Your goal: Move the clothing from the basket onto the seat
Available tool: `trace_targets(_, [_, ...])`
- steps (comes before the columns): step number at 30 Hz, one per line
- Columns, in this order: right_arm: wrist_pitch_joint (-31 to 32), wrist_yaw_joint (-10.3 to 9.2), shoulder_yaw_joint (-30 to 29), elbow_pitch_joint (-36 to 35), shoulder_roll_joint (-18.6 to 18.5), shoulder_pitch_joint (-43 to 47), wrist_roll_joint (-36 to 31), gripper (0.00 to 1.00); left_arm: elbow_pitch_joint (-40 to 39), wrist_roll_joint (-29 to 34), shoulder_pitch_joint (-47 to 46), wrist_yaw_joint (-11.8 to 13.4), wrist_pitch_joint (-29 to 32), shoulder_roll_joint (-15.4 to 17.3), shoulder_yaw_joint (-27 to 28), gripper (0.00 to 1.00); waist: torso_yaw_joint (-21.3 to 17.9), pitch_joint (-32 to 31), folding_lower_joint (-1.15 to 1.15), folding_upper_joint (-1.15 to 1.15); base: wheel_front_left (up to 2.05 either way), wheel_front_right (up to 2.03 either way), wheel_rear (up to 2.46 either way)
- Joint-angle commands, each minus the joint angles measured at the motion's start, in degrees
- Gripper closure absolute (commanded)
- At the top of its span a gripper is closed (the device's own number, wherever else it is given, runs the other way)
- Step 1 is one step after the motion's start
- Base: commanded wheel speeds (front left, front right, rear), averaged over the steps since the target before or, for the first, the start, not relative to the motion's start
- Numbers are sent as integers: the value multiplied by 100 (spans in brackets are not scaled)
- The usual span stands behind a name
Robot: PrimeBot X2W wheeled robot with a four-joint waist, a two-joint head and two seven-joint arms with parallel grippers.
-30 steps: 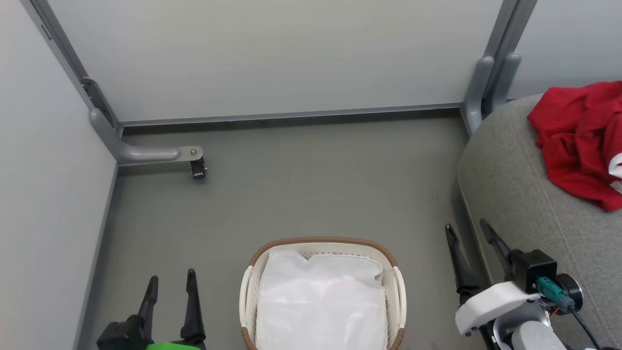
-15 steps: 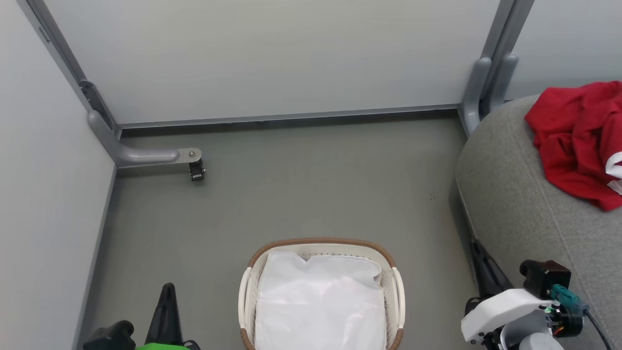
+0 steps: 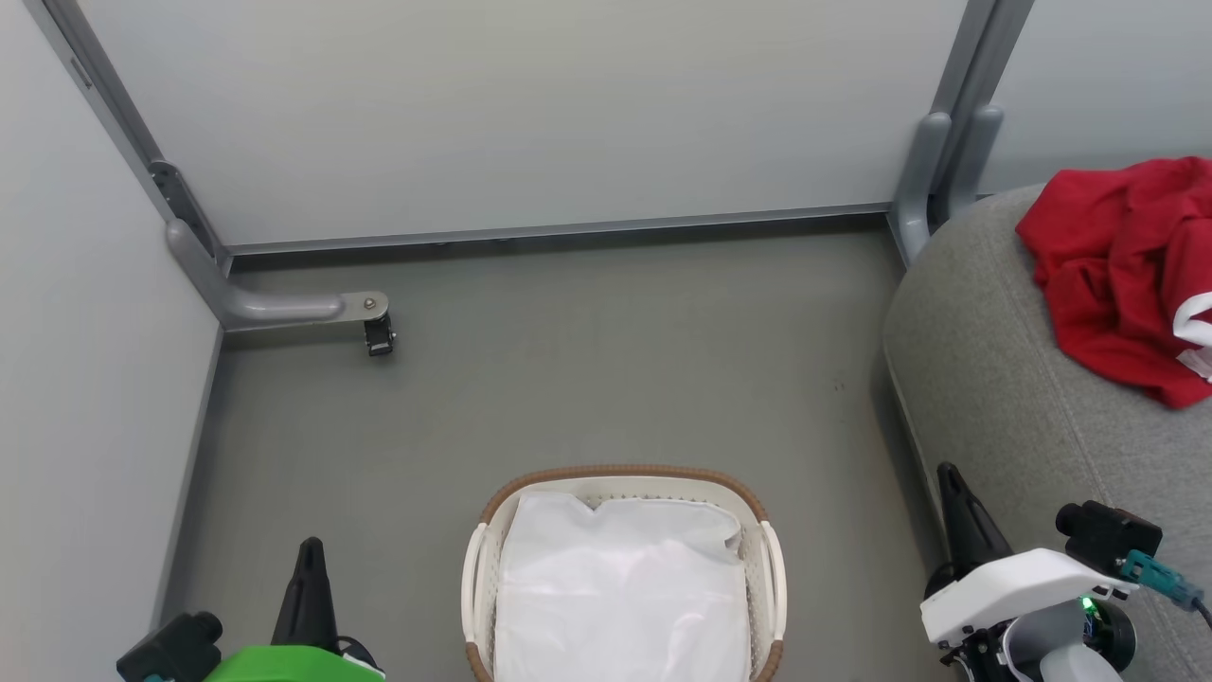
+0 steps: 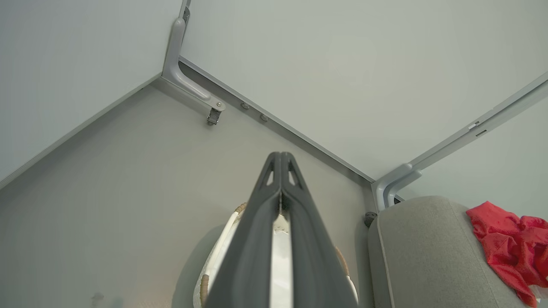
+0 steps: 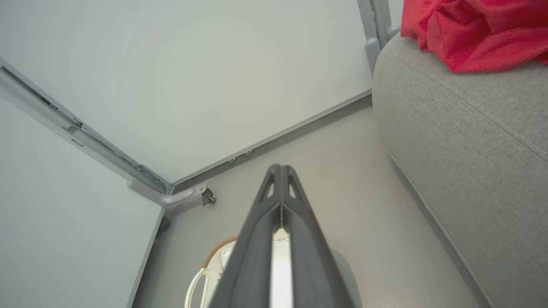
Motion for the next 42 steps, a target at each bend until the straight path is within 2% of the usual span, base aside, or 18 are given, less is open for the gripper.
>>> trace_targets(1, [45,-2,-41,-110,-21,-122,219,100,-55,-208,-187,-31,33,63,52,100,-3,-1,0,0,0,0,0])
trace_targets(26, [562,-3,-305,-228,-34,-176,2230,100,-40,-2014,-483,-184,531,96,329,100,-75,-26,0,0,0,0,0])
trace_targets(42, [821,-4,-434,-284,-41,-182,3227,100,-25,-2905,-638,-267,792,99,486,100,-118,-41,0,0,0,0,0])
